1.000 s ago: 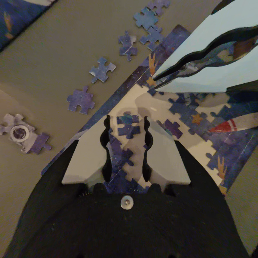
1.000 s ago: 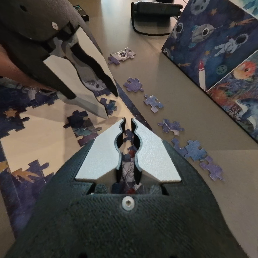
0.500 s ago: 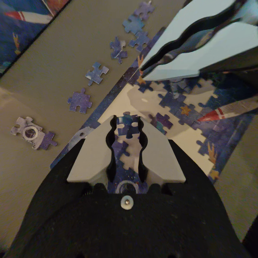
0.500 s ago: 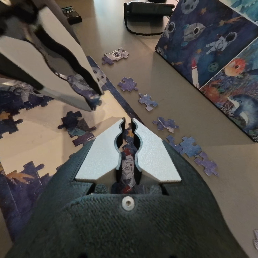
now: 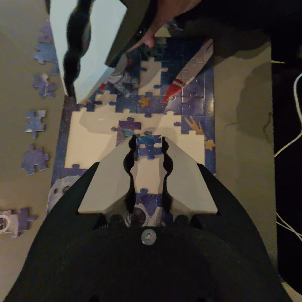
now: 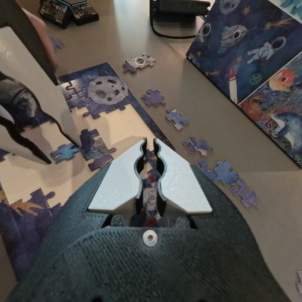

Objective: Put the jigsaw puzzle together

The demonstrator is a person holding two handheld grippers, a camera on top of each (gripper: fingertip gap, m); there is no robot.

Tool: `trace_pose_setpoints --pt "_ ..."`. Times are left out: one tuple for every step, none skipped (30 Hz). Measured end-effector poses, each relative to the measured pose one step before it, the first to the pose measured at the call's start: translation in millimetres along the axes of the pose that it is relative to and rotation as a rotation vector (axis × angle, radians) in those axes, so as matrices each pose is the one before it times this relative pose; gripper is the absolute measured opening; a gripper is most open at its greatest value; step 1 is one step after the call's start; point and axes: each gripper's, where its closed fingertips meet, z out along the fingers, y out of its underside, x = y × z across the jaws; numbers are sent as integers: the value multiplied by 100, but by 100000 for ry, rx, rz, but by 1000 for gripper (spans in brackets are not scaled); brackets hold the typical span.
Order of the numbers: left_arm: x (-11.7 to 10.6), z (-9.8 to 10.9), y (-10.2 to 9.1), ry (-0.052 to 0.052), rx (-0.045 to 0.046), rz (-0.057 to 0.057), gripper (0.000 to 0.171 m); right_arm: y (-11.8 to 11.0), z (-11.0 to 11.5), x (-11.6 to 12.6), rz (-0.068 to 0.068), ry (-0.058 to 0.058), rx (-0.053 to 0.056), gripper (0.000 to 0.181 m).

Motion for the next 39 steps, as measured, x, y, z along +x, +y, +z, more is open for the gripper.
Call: trace_pose_setpoints --pt "-64 -83 162 108 -80 -184 29 7 25 -97 -94 -335 -116 7" --pt "141 -7 208 1590 -554 -608 31 20 32 -96 -284 -220 -244 7" --pt "126 17 158 1421 -201 -757 35 29 32 -98 -424 -144 -248 7" --pt "61 -9 111 961 46 -740 37 15 27 -111 -468 -167 -228 7" --pt "16 1 165 647 -308 -763 39 21 22 -163 -555 -487 -291 8" --pt "-106 -8 230 -174 -745 -680 40 17 17 -278 -777 -1169 -286 9" --pt "-178 -3 222 -740 -694 -508 41 6 11 -458 -1134 -2093 -280 10" --pt "-139 13 174 -565 -408 -299 41 -14 5 -637 -1630 -3050 -322 10" --pt "-200 37 22 -1282 445 8 42 53 13 -830 -2193 -3964 -794 9" --pt "-224 56 -149 -1936 1648 353 42 127 29 -937 -2248 -4489 -1468 6" --pt "-145 52 -187 -1810 2017 178 45 104 43 -1029 -1745 -5022 -1464 3" --pt "-58 33 -71 -1557 1629 15 49 76 39 -1092 -1019 -5549 -1281 3" --pt "-91 -30 53 -2006 1096 0 51 72 22 -1054 -390 -5505 -1163 6" --pt "-147 -119 157 -2262 669 -482 52 39 5 -906 -117 -4780 -786 8" --pt "-120 -187 211 -1471 395 -1544 54 -36 -14 -643 -7 -3399 -22 9" --pt "31 -215 259 261 6 -2769 55 -72 -11 -393 254 -2223 517 10" --pt "194 -214 233 1863 210 -3017 55 25 10 -199 763 -1655 184 12" --pt "259 -174 128 2264 920 -2492 55 156 41 -85 1169 -1511 -457 13" --pt "283 -102 77 2365 1087 -1721 55 239 37 -67 1340 -1674 -749 14" --pt "249 -16 135 2003 457 -1167 55 253 30 -100 1315 -1905 -761 15" --pt "-1 53 174 552 -289 -976 55 207 46 -117 1143 -1810 -729 15" --pt "-99 108 181 -136 -732 -747 55 160 56 -203 762 -1898 -606 16" --pt "-16 113 160 350 -667 -515 55 115 73 -237 366 -1670 -551 16" --pt "-25 60 -6 121 274 -481 54 107 104 -181 41 -1062 -691 16" --pt "139 8 -34 965 329 -228 52 128 164 -120 -199 -544 -937 16" --pt "161 64 96 1036 -485 -328 49 172 182 -106 -305 -302 -1153 15" --pt "0 61 80 -164 -349 -143 47 22 117 -74 -329 -73 -292 14" --pt "-7 2 -6 -295 209 328 46 -39 43 -158 -146 -638 -30 14" --pt "-17 3 12 -279 32 -67 45 -16 52 -194 8 -915 -119 14" --pt "2 0 7 -19 101 -109 44 -1 84 -123 -57 -454 -175 14" --pt "-33 -9 5 -105 192 -93 43 -44 73 8 -162 398 -42 13" --pt "-77 -14 6 -495 103 77 40 -27 47 0 -186 382 -94 13" --pt "-162 -23 32 -965 -3 30 35 0 28 -98 -235 -312 -167 13" --pt "-134 -7 14 -727 17 -8 33 6 22 -119 -223 -400 -145 13" --pt "-151 -12 5 -730 139 -369 30 8 20 -99 -263 -351 -179 13" --pt "-164 6 0 -721 91 -571 27 24 24 -127 -322 -522 -223 12" --pt "-110 -10 -7 -349 248 -495 25 19 24 -120 -275 -464 -142 12" --pt "-118 -10 5 -381 257 -483 24 8 11 -103 -148 -492 -126 12" --pt "-80 -9 4 -146 268 -420 23 47 26 -161 -52 -886 -314 11"
